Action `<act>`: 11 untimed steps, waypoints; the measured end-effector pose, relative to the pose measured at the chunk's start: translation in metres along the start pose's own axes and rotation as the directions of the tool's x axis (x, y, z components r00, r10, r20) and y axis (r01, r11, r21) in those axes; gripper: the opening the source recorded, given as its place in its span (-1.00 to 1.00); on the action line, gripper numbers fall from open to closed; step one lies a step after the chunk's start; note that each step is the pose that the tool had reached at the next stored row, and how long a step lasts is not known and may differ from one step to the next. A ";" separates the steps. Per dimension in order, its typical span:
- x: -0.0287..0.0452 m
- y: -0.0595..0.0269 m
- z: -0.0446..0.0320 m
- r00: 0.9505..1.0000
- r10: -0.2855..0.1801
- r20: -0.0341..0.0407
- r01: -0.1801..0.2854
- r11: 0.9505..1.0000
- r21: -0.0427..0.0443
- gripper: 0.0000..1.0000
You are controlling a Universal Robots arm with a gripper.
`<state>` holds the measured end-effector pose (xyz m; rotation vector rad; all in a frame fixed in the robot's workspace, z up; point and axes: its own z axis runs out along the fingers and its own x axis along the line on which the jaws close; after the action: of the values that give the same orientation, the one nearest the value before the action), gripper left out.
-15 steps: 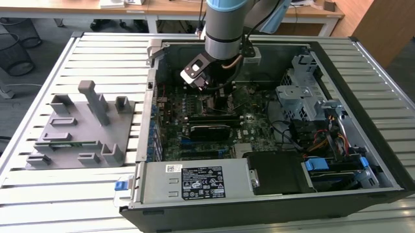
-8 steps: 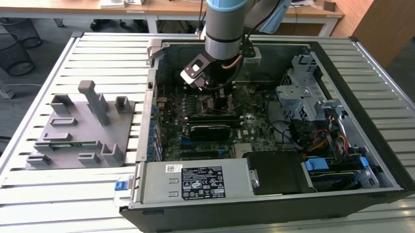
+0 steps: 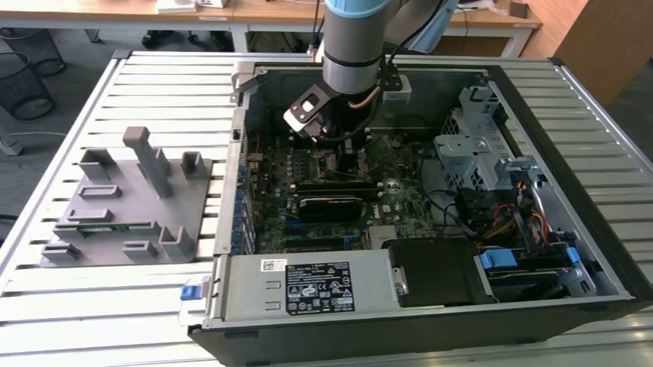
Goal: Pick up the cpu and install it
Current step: 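Place the cpu into insertion slot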
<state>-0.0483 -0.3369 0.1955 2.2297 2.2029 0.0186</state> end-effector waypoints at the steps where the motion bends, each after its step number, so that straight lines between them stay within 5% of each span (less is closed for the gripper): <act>1: 0.0001 0.0000 0.0000 1.000 0.000 0.001 0.000 1.000 0.000 0.05; 11: 0.0003 0.0000 -0.0011 1.000 0.000 0.002 0.000 1.000 0.000 0.20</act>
<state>-0.0484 -0.3366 0.1966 2.2286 2.2017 0.0162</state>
